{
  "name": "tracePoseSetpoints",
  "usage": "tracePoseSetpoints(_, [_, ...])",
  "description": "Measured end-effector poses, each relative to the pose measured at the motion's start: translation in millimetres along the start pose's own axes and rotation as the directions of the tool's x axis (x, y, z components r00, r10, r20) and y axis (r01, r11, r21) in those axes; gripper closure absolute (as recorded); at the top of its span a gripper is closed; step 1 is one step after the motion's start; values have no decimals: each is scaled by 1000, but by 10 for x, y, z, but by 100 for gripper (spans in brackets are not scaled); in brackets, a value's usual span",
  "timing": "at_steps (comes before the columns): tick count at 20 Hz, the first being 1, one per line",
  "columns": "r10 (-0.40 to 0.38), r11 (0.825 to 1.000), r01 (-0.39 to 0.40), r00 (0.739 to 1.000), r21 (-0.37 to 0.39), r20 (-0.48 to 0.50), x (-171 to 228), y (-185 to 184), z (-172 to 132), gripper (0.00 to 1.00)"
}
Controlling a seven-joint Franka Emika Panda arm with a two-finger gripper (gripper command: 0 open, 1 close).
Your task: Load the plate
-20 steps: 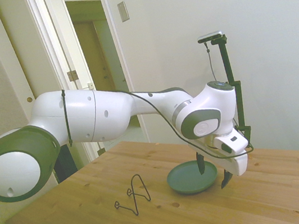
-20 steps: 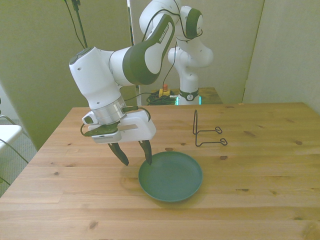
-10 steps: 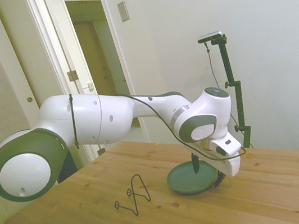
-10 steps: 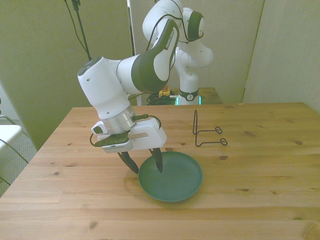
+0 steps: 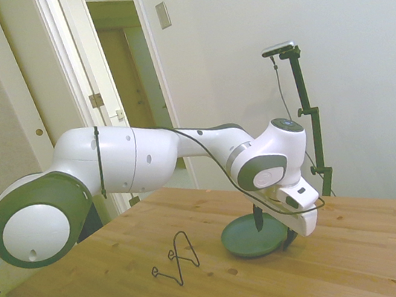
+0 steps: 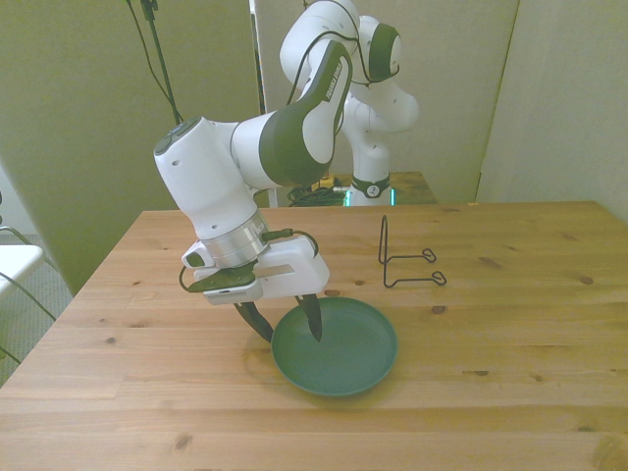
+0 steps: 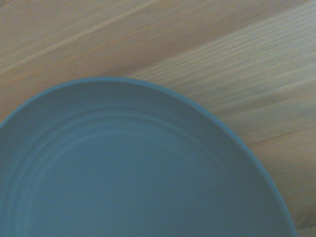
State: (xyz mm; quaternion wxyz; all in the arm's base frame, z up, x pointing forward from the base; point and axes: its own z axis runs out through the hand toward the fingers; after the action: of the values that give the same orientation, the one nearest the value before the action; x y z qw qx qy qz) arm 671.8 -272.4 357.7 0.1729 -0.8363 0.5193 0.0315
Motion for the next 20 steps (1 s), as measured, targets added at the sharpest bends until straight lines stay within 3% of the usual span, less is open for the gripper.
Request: tracePoseSetpoints(20, [-11, 1000, 11, 1000, -5, 0, 41, 43, 6, 100])
